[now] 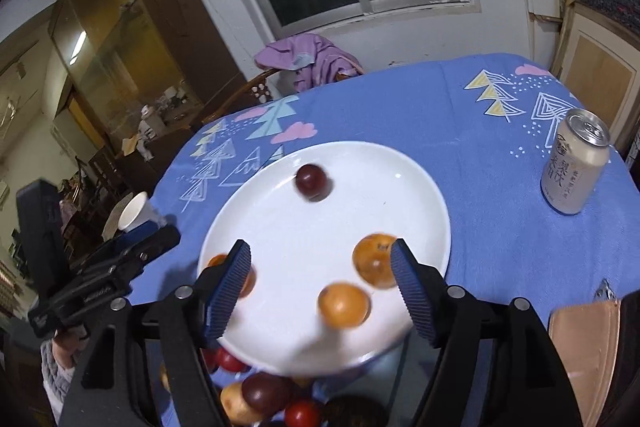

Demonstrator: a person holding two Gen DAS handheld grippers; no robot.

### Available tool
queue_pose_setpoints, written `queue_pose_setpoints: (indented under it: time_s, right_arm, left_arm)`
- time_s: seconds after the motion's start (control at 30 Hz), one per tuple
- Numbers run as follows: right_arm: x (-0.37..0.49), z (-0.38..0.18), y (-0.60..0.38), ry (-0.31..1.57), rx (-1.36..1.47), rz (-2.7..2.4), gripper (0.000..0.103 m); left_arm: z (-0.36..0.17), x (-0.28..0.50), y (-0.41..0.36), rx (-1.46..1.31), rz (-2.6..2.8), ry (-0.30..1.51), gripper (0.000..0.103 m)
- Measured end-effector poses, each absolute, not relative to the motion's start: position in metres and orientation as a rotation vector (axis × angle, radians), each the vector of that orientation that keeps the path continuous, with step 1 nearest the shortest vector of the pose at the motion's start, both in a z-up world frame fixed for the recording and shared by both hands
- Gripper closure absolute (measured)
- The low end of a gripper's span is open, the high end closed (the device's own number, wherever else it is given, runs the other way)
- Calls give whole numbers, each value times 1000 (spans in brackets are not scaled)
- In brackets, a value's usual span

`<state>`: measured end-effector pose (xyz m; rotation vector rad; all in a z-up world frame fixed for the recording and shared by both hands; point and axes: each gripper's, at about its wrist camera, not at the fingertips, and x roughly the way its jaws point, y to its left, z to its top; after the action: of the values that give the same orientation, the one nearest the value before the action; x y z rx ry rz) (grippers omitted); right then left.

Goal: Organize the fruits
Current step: 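Move both open tools back toward the fruit pile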

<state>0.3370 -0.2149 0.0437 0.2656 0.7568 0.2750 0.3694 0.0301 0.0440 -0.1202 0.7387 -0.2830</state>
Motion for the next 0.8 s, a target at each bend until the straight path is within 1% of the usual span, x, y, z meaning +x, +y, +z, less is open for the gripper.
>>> queue_pose_setpoints:
  time_s: [0.07,0.13,0.37,0.47,0.6,0.7,0.8]
  right_arm:
    - [311,39,-215,744,269,269,25]
    - [283,31,-219,726,268,263,25]
    - [201,-1,-244,643,335,210,25]
    - [188,-15,-249,664,358,181,21]
    - [188,-18,-245,668,317,171,17]
    - [191,-20,-243,679,320,174,17]
    - [192,-21,-242,683,310,154,14]
  left_arm:
    - [44,348,33,-111,-282,728,19]
    - [36,321,41,-111,-270,720,17]
    - [-1,256,68,-110,-210,765,17]
    - [-12,240,67,-90,-205,778,17]
    - [-20,225,54,-12,-196,774,17]
    - [-25,227,48,19,-197,784,17]
    - [-29,229,40,51,-215,799,16]
